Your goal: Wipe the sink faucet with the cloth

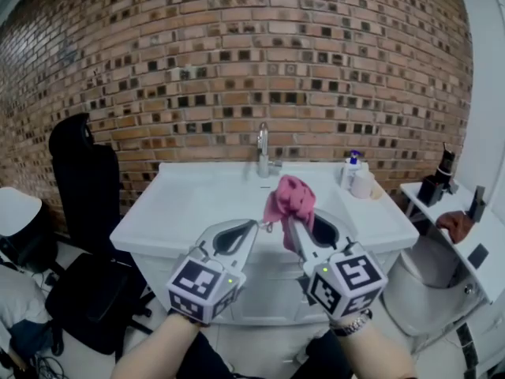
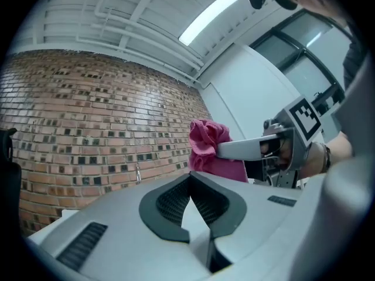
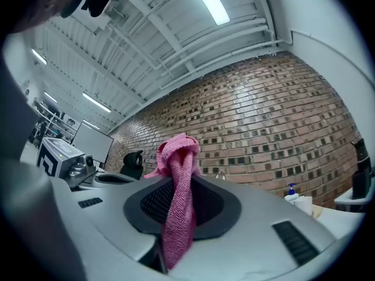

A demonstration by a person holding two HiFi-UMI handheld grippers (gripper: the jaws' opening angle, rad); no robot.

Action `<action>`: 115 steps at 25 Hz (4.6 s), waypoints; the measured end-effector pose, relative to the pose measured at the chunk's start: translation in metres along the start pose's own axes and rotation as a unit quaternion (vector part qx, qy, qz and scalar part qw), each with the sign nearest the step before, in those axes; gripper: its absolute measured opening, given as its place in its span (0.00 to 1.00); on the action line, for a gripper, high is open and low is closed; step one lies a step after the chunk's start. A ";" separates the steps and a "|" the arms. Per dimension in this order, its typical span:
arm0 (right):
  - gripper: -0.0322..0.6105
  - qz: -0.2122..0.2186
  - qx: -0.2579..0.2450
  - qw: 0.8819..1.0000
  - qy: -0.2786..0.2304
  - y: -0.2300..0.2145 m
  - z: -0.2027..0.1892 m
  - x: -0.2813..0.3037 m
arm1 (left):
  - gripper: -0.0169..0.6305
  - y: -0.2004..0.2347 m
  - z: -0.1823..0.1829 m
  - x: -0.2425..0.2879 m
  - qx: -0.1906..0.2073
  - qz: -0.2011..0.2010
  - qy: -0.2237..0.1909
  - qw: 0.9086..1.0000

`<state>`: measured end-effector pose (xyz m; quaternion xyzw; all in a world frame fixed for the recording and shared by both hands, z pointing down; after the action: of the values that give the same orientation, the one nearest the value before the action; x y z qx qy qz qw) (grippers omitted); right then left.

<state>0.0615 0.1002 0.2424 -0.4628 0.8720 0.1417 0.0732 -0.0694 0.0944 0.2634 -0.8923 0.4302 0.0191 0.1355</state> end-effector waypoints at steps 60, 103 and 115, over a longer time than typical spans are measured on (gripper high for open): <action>0.16 0.005 -0.011 0.999 0.038 -0.200 -0.065 0.354 | 0.04 0.242 -0.061 0.280 -0.001 0.028 0.029 0.999; 0.14 -0.058 -0.024 0.988 0.140 -0.252 -0.134 0.416 | 0.04 0.255 -0.085 0.274 -0.017 0.026 0.052 0.998; 0.14 -0.065 -0.027 0.978 0.199 -0.251 -0.168 0.418 | 0.04 0.253 -0.085 0.276 -0.013 0.025 0.051 0.998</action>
<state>0.0358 -0.4149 0.2487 -0.5389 0.8332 0.0653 -0.1050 -0.0986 -0.2878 0.2465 -0.8826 0.4588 -0.0173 0.1015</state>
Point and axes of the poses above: the fingertips, and each gripper's own axes: x forward along the fingers, y to its left, z out of its top, the point moved 5 cm from there along -x, backward along the fingers, and after that the axes turned 4 degrees about -x, right-handed, at the moved point
